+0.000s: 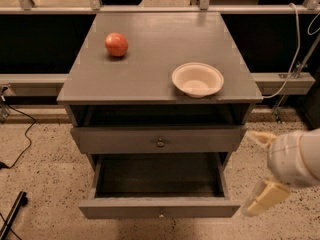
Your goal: Close middle drawer
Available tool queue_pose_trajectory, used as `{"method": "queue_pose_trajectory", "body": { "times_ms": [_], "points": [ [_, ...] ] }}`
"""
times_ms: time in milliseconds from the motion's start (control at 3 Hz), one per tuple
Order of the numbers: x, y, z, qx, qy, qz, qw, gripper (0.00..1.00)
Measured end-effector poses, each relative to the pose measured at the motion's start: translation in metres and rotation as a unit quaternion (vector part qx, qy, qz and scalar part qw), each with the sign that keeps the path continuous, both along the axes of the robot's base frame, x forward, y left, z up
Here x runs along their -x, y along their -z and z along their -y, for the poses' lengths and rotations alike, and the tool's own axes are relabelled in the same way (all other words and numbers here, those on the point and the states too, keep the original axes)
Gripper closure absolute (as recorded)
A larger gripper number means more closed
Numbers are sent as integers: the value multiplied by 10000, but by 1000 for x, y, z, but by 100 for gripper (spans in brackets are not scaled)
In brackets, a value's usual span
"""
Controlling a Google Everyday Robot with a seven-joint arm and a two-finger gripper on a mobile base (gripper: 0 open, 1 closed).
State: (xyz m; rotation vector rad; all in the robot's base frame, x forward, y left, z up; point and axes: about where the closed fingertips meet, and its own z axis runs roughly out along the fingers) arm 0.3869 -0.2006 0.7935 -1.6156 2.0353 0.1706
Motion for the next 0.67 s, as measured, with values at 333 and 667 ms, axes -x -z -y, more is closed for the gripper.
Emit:
{"method": "queue_pose_trajectory", "body": {
  "times_ms": [333, 667],
  "points": [
    [15, 69, -23, -134, -156, 16, 9998, 0],
    [9, 78, -22, -59, -52, 223, 9997, 0]
  ]
}}
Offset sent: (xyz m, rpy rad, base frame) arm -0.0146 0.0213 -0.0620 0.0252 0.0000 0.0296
